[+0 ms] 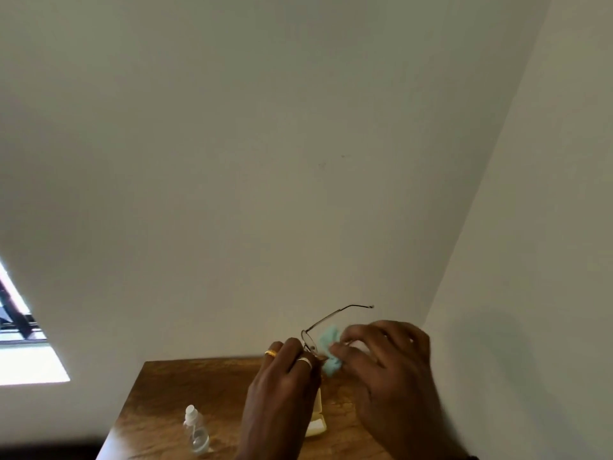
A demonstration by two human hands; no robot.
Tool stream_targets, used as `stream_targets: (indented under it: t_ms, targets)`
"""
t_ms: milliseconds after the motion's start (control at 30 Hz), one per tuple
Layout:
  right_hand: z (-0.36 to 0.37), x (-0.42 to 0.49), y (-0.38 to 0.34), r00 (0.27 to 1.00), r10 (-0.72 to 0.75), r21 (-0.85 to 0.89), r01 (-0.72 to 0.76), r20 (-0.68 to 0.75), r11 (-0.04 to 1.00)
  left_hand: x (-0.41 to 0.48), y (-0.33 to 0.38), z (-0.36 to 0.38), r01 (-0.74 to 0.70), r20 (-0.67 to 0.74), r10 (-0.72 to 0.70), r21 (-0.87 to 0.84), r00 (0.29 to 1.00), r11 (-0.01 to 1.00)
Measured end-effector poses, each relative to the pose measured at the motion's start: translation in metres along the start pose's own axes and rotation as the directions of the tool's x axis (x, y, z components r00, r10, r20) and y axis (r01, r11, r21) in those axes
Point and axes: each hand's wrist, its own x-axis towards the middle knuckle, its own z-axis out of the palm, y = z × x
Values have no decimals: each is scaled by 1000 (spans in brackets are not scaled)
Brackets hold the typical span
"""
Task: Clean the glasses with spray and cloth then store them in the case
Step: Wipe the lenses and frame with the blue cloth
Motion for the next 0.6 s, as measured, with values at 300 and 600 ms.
stream_targets:
  t_ms: [300,600]
  targets:
    - [7,7,-5,959,-26,-44,40,282,998,5,9,-11,-76,-29,77,53,997,996]
    - [-14,28,20,949,36,157,-89,314,984,2,-3,-24,22,-19,-25,-160,1000,987]
